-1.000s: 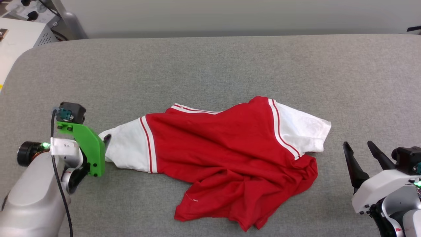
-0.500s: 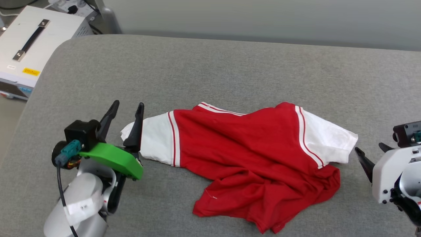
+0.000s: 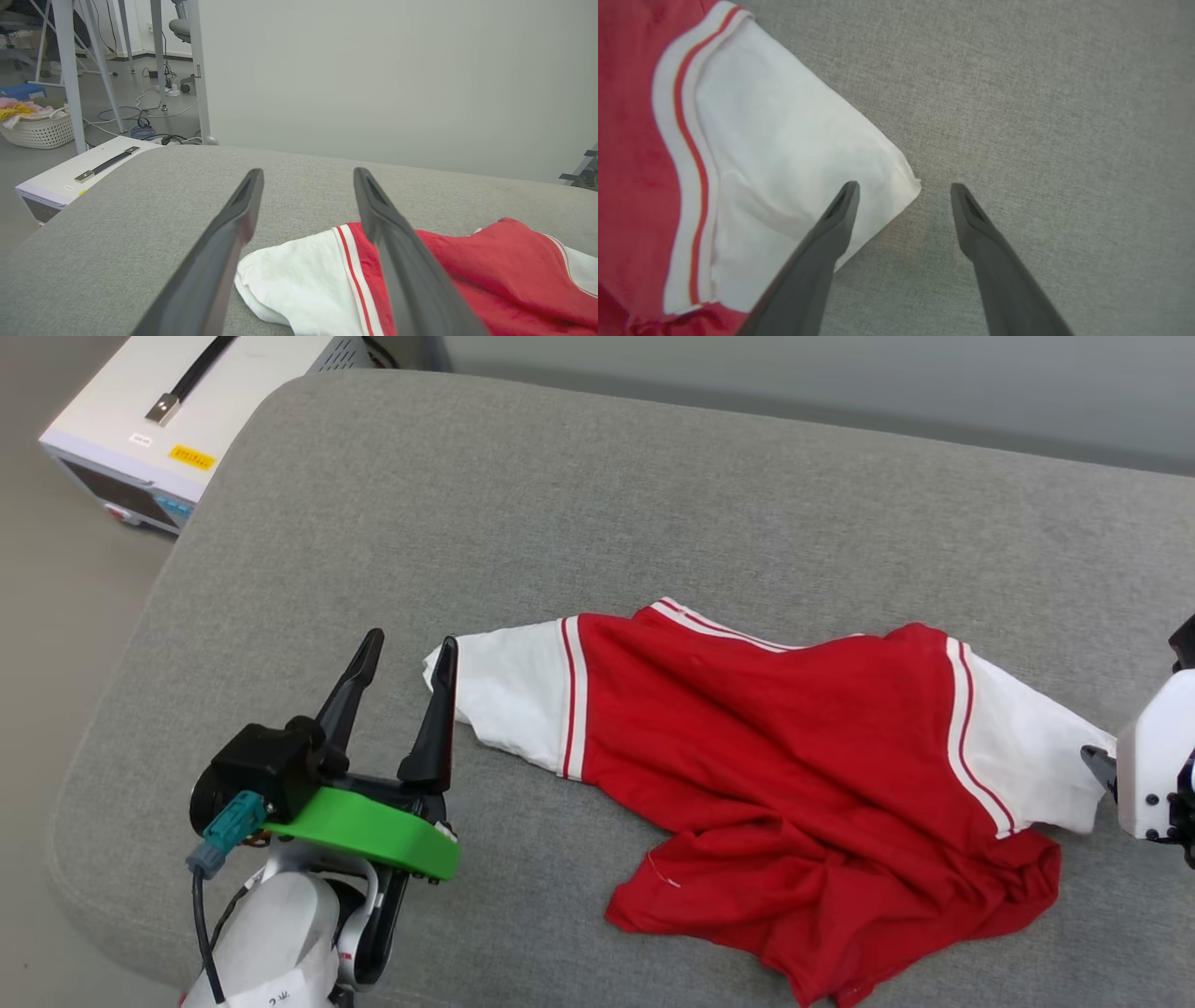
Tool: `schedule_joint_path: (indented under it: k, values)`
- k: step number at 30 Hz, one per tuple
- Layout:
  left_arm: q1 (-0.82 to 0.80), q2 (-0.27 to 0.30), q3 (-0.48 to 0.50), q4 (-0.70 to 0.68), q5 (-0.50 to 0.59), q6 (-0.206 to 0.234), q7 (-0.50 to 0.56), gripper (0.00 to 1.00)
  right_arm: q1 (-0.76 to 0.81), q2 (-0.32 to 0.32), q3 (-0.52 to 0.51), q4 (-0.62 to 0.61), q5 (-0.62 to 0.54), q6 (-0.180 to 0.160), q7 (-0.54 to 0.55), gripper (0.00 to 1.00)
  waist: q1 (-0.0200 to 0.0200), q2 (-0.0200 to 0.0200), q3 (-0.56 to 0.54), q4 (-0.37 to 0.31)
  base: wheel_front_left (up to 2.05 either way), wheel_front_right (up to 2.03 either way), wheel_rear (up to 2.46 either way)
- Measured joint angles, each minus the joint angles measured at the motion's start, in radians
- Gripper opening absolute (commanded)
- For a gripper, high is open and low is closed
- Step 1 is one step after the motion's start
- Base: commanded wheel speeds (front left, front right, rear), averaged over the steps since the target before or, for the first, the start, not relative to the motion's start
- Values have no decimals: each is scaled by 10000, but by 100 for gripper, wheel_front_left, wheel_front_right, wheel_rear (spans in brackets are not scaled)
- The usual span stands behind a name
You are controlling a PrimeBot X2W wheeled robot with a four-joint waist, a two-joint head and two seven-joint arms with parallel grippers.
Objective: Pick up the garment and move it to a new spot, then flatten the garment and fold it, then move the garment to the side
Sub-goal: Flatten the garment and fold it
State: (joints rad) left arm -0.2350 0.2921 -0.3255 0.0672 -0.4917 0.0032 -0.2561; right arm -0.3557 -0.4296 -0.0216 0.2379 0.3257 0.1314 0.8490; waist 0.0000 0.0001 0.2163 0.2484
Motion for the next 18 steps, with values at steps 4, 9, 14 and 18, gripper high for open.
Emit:
schedule_joint_path:
  k: [4,9,14,18]
  values:
    - [1,-123,96,-13,86,-75,0,100,-148,176,15,744,-13,0,-209,100,0,0,198,260,0,0,0]
    - [30,-157,290,44,167,-176,0,100,-285,119,234,1321,-44,-4,-627,100,0,-1,398,422,0,0,0]
    - [43,-176,458,182,196,-253,0,100,-314,48,468,1574,151,-10,-897,0,0,0,395,340,0,0,0]
    - [130,-174,525,330,198,-255,0,100,-290,-96,523,1653,349,2,-1221,0,0,0,280,164,0,0,0]
